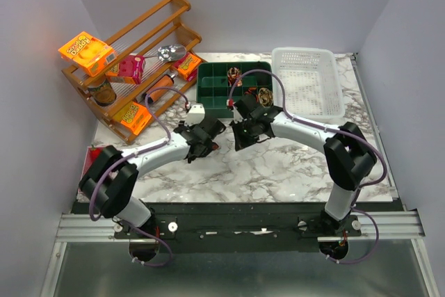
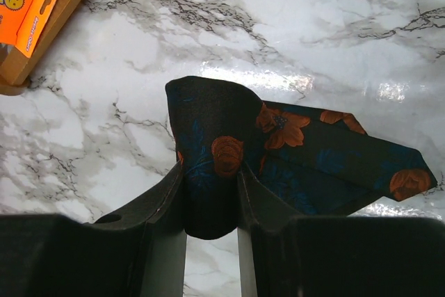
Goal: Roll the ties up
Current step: Roll the tie at the center of the board.
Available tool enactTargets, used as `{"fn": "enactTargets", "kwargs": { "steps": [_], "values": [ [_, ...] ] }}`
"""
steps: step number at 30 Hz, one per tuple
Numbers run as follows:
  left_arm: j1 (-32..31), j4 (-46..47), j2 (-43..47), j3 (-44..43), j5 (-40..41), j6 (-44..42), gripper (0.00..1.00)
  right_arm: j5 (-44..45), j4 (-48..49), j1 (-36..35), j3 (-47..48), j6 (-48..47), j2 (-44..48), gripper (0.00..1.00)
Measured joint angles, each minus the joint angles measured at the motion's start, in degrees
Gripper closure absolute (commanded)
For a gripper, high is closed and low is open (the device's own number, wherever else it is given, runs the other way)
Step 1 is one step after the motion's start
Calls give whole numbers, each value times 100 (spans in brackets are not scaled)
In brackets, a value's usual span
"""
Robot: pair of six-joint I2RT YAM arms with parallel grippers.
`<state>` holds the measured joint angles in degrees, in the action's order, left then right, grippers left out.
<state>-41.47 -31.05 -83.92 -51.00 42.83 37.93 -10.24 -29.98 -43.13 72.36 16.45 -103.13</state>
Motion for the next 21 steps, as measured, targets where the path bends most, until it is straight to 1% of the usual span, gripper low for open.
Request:
{"fn": "enactTargets", "kwargs": {
  "steps": [4, 8, 11, 12, 14, 17, 18, 19, 20, 21],
  "values": [
    [-330, -457, -739, -520, 407, 155, 75, 35, 4, 192, -251, 0, 83, 96],
    [-632, -824, -1399, -1099, 688, 240, 69, 39, 15, 299, -494, 2, 192, 96],
    [-833, -988, -1764, -1408, 752, 238, 63, 39, 35, 400, -634, 2, 232, 96],
    [-890, -1025, -1875, -1497, 754, 232, 59, 39, 35, 426, -667, 2, 236, 96],
    [-979, -1067, -2059, -1615, 754, 203, 54, 39, 59, 487, -750, 2, 254, 96],
    [-1038, -1078, -2210, -1683, 713, 153, 48, 39, 105, 588, -916, 2, 264, 96],
    [-1040, -1064, -2234, -1690, 678, 138, 42, 37, 105, 625, -942, 2, 267, 96],
    [-1049, -1051, -2249, -1694, 614, 107, 41, 37, 116, 651, -979, 0, 267, 96],
    [-1058, -1029, -2253, -1694, 557, 74, 36, 37, 122, 664, -1012, 0, 267, 96],
    [-1058, -990, -2253, -1694, 479, 42, 35, 37, 122, 691, -1029, 0, 267, 96]
  ]
}}
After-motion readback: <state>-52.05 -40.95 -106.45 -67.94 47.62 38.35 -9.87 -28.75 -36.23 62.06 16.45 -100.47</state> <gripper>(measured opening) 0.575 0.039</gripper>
